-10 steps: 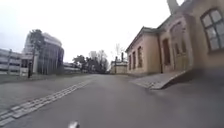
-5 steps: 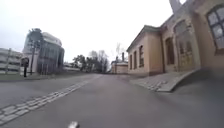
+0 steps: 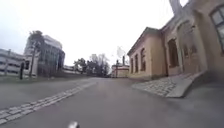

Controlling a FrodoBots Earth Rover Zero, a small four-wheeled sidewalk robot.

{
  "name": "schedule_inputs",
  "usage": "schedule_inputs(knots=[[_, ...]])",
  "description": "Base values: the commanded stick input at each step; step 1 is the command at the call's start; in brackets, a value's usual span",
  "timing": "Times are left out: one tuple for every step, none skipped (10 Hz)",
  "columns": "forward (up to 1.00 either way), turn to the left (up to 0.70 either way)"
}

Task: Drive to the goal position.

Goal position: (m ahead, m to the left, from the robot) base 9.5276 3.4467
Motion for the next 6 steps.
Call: schedule_inputs(knots=[[1.00,0.00],[1.00,0.00],[1.00,0.00],[1.00,-0.01],[1.00,-0.08],[1.00,-0.40]])
